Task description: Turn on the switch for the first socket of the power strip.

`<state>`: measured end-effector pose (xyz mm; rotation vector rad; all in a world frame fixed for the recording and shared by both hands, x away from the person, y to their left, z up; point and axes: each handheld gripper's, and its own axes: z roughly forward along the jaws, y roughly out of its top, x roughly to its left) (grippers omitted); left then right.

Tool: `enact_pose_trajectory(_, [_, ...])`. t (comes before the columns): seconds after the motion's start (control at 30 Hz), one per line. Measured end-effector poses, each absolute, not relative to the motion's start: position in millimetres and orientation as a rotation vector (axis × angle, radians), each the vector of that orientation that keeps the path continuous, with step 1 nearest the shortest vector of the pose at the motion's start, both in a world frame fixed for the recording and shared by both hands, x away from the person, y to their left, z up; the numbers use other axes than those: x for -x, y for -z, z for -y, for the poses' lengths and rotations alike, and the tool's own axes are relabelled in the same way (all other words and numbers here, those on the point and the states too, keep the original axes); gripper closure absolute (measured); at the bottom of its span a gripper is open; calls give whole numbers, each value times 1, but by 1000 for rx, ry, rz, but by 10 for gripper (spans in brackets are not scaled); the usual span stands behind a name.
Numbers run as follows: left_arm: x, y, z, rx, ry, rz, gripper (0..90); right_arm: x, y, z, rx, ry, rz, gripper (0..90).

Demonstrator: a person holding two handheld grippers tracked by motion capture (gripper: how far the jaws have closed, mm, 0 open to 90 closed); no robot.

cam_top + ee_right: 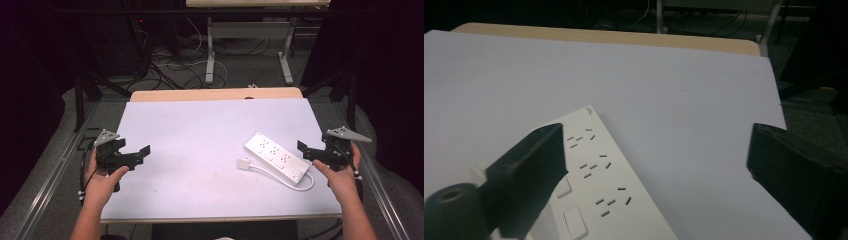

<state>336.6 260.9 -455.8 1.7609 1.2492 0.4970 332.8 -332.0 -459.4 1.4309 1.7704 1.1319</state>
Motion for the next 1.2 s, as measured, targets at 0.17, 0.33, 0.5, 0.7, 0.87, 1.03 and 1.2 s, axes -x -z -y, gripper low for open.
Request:
enact_pose_trajectory(0.17, [-335,454,-259,-1761,-493,-1248,17,-330,456,332,-1431,-1119,-1789,157])
enact_pose_trajectory(0.33, [-334,452,-257,-1751,-498,-1248,21,-330,456,331,-1397,-1100,-1817,197])
enact_pose_trajectory(0.5, [-334,453,-256,-1765,-491,-1241,22,-330,458,330,-1373,-1082,-1837,233])
enact_pose_trajectory(0.7, [-337,453,-254,-1766,-487,-1235,24,-328,459,327,-1366,-1077,-1858,297])
enact_pose_trajectory(0.87, [-338,454,-252,-1775,-481,-1234,26,-325,459,324,-1364,-1055,-1903,331])
enact_pose_trajectory(1.03, [-340,456,-249,-1782,-478,-1233,28,-327,463,319,-1371,-1039,-1940,334])
enact_pose_trajectory(1.2, [-340,457,-247,-1785,-476,-1231,30,-328,465,314,-1357,-1033,-1965,334])
